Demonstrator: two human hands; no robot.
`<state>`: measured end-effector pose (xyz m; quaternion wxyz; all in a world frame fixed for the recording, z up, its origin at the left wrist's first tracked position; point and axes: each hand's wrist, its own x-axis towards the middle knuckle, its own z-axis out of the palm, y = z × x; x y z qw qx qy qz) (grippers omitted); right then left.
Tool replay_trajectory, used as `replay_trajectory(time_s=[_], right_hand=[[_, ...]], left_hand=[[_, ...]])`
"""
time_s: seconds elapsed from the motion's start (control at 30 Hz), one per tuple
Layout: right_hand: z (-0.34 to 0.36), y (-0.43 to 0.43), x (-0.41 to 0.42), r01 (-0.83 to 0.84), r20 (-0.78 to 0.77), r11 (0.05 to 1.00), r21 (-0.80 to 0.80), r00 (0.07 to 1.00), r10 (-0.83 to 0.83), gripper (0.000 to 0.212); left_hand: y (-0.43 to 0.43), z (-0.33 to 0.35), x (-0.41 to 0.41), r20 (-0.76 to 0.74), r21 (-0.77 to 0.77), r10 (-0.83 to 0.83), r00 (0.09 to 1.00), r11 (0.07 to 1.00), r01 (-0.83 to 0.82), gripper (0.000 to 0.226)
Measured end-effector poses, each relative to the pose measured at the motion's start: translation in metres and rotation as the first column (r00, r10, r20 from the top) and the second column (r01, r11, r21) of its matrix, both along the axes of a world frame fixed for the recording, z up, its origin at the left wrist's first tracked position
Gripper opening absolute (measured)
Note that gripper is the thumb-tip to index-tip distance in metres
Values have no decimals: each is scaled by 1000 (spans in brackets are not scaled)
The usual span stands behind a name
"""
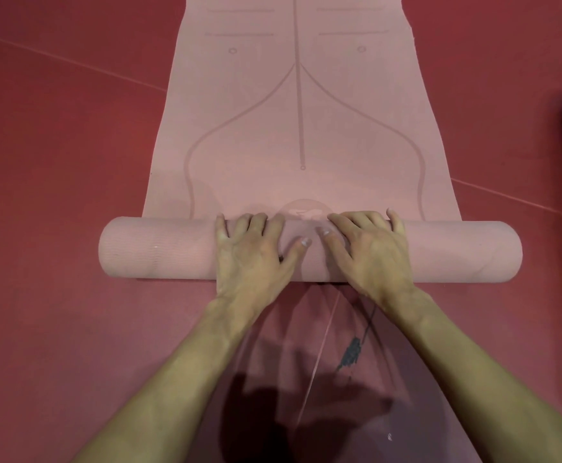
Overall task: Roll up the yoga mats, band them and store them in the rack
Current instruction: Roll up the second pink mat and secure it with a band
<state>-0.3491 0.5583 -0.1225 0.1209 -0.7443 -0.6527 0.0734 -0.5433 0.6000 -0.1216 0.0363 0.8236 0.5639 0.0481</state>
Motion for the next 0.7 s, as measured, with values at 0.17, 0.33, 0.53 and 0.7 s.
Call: replay_trajectory(time_s=[0.17, 0.33, 0.53, 0.7], right_hand=[[-1, 7, 1, -16, 12, 1000, -15, 1000, 17, 60], [4, -3, -8, 67, 35, 997, 49, 997, -68, 57], [-9, -19, -25, 94, 10, 988, 122, 995, -96, 52], [-9, -3, -20, 104, -7, 986, 133, 995, -104, 56]], left_hand=[[2, 2, -1, -5, 9, -13, 1000, 1000, 13, 76], [7, 0, -3, 9, -1, -16, 1000, 1000, 16, 77], [0, -4, -2, 9, 52, -20, 1000, 998, 20, 73], [-14, -13, -12, -16, 94, -115, 993, 989, 116, 72]])
